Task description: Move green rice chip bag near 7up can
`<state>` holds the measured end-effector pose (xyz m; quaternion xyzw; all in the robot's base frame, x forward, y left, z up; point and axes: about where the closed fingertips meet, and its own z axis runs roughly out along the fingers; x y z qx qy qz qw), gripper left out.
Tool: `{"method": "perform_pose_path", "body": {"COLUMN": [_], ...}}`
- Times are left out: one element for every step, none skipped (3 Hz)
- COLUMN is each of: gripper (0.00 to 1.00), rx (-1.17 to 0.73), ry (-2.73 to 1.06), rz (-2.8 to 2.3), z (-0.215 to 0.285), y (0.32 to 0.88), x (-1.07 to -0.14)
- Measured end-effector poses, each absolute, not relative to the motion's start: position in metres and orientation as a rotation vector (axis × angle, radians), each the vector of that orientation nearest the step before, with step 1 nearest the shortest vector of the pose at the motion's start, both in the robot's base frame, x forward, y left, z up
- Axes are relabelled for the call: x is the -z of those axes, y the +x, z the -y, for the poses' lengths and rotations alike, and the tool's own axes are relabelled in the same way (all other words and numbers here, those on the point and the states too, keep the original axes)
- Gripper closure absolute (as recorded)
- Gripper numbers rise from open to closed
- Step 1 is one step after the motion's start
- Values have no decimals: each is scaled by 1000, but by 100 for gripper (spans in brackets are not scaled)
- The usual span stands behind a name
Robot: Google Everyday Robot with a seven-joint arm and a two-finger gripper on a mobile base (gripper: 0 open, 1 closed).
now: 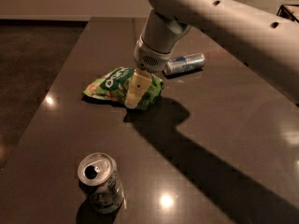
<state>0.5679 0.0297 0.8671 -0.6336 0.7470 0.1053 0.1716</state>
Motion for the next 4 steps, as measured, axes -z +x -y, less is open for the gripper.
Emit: {"method": "perform_pose_path", "body": {"gripper": [41,64,87,100], "rx": [-300,-296,-285,-277], "ry": [-1828,-1858,-1912,-1961], "rz": [-2108,-2079,-2030,-1998], "z": [-33,-28,-17,-6], "y": [565,559,543,518], "x": [-868,-875,-886,-895]}}
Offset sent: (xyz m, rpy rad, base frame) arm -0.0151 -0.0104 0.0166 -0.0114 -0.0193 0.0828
